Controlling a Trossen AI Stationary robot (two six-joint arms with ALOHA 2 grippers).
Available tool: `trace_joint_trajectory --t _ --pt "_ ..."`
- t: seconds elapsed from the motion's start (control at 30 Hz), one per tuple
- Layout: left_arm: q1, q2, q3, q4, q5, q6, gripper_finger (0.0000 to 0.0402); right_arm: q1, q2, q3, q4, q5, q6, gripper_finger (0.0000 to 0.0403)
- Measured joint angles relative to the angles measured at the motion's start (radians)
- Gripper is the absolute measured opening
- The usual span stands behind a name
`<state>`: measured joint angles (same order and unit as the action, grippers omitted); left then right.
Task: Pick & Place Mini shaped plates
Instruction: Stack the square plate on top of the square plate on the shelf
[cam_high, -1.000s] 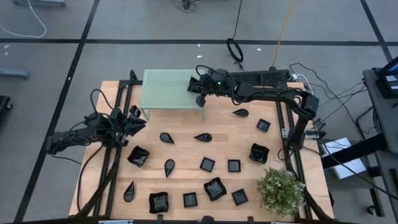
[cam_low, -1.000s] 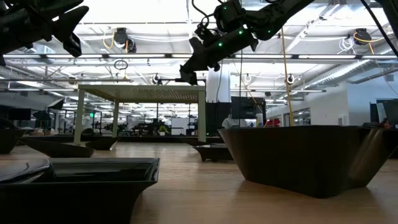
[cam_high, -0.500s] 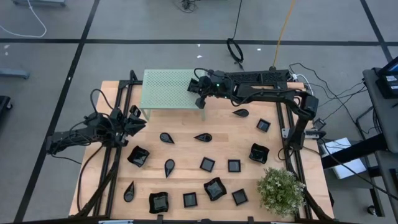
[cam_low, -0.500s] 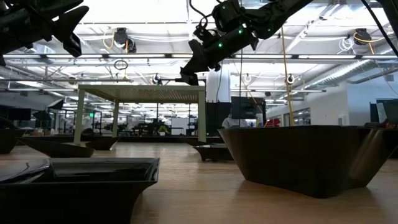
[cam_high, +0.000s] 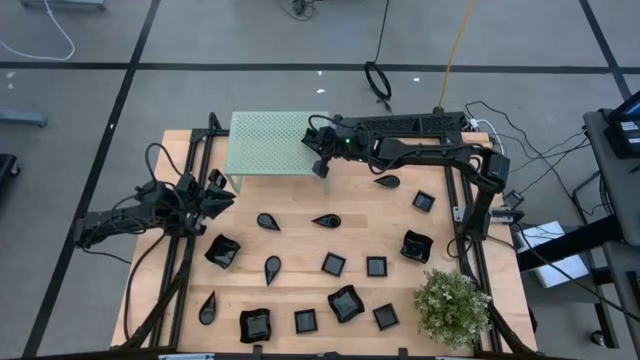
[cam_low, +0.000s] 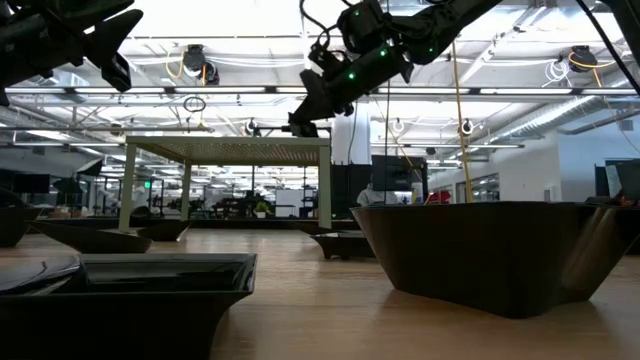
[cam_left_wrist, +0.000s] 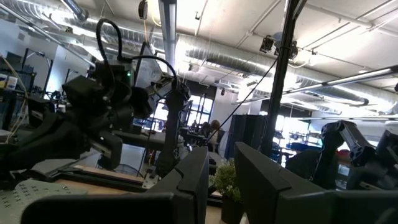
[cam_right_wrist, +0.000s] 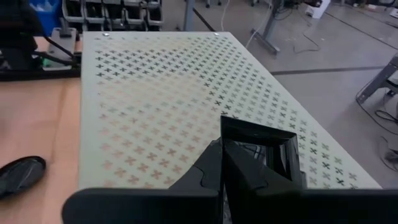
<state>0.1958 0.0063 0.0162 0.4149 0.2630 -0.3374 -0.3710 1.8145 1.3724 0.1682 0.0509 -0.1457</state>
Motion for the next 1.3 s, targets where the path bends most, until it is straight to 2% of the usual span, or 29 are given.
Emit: trace_joint_trajectory --t 0.3,0.5,0.63,0.9,1.1,1.3 --pt "0.000 0.000 0.000 0.000 0.000 0.000 0.0081 0.000 0.000 0.000 -0.001 0.005 0.002 0.0015" --pt "0.000 0.000 0.000 0.000 0.000 0.000 0.0081 0.000 0.000 0.000 -0.001 0.014 0.003 0.0009" --pt "0.000 0.000 0.000 0.000 0.000 0.000 0.0081 0.007 0.000 0.000 -0.001 0.099 0.007 0.0002" --pt "0.000 0.000 0.000 0.000 0.000 0.000 0.0081 0.044 0.000 0.000 0.017 0.156 0.039 0.0001" --pt "0.000 0.000 0.000 0.000 0.000 0.000 0.0081 0.083 0.000 0.000 0.022 0.318 0.005 0.0001" --pt "0.000 0.000 0.000 0.000 0.000 0.000 0.0081 0.085 0.000 0.018 0.015 0.342 0.120 0.0000"
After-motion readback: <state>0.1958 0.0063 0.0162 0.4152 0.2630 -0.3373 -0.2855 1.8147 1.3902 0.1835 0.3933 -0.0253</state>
